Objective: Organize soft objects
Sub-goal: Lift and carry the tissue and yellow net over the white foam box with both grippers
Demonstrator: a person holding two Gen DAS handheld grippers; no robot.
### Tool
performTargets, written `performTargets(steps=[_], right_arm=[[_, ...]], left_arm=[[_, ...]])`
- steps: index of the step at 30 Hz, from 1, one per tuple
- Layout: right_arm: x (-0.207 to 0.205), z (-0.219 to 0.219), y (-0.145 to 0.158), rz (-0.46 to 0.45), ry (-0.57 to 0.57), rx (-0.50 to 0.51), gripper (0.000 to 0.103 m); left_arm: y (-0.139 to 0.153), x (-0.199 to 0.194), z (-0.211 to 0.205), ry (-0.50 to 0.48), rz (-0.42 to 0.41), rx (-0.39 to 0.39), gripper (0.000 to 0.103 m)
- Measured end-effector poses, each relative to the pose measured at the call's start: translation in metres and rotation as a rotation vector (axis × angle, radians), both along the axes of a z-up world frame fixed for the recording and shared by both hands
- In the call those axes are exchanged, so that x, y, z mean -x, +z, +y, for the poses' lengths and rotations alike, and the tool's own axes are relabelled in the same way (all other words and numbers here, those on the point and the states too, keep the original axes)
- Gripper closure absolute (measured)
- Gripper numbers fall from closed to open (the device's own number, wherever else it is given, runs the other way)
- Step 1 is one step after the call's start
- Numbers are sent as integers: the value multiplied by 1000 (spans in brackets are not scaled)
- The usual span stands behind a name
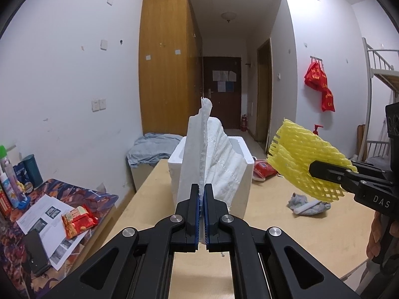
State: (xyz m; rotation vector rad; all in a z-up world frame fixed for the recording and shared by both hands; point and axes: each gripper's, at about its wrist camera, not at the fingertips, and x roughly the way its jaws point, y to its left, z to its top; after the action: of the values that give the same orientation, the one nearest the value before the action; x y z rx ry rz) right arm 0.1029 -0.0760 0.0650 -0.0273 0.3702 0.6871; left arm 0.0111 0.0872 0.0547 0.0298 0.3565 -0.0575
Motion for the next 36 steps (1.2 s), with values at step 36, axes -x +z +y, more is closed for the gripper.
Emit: performTargets(steps=[36], right_arm=[[-69, 13, 29, -14, -21, 21, 92]], left_arm=[[25, -87, 6, 32, -9, -13, 100]])
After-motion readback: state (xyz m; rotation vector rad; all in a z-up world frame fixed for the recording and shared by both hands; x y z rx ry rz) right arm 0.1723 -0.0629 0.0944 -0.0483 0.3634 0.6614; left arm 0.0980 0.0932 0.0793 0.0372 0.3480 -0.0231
